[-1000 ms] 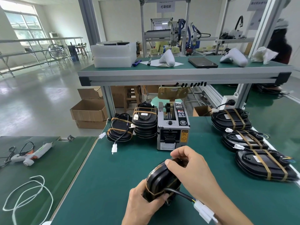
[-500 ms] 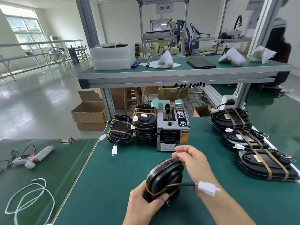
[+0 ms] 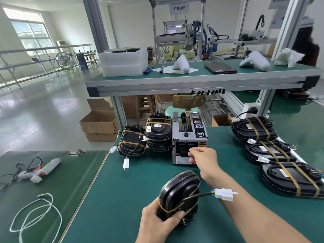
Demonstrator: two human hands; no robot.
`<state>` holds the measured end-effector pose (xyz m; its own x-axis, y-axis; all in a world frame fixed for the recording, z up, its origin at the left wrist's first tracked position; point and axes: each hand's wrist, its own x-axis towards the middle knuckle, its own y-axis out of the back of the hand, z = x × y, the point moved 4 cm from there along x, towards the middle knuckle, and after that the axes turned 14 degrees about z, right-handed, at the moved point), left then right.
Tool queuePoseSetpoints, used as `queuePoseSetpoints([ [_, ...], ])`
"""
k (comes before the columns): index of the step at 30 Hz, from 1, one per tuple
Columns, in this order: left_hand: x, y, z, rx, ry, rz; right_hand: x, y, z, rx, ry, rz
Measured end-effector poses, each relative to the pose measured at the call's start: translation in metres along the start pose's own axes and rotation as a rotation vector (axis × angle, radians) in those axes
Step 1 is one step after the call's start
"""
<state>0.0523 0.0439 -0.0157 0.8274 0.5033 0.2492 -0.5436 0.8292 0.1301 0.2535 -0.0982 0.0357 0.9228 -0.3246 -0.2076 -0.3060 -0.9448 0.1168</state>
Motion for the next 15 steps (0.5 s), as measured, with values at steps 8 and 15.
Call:
queuePoseSetpoints([
  [8,0.000,-0.001,-0.002,-0.012,0.038,-0.005,0.002,-0.013,0.001,0.102,-0.104,0.130],
  [15,0.000,0.000,-0.002,-0.012,0.040,-0.014,0.003,-0.024,0.005,0.198,-0.249,0.205],
])
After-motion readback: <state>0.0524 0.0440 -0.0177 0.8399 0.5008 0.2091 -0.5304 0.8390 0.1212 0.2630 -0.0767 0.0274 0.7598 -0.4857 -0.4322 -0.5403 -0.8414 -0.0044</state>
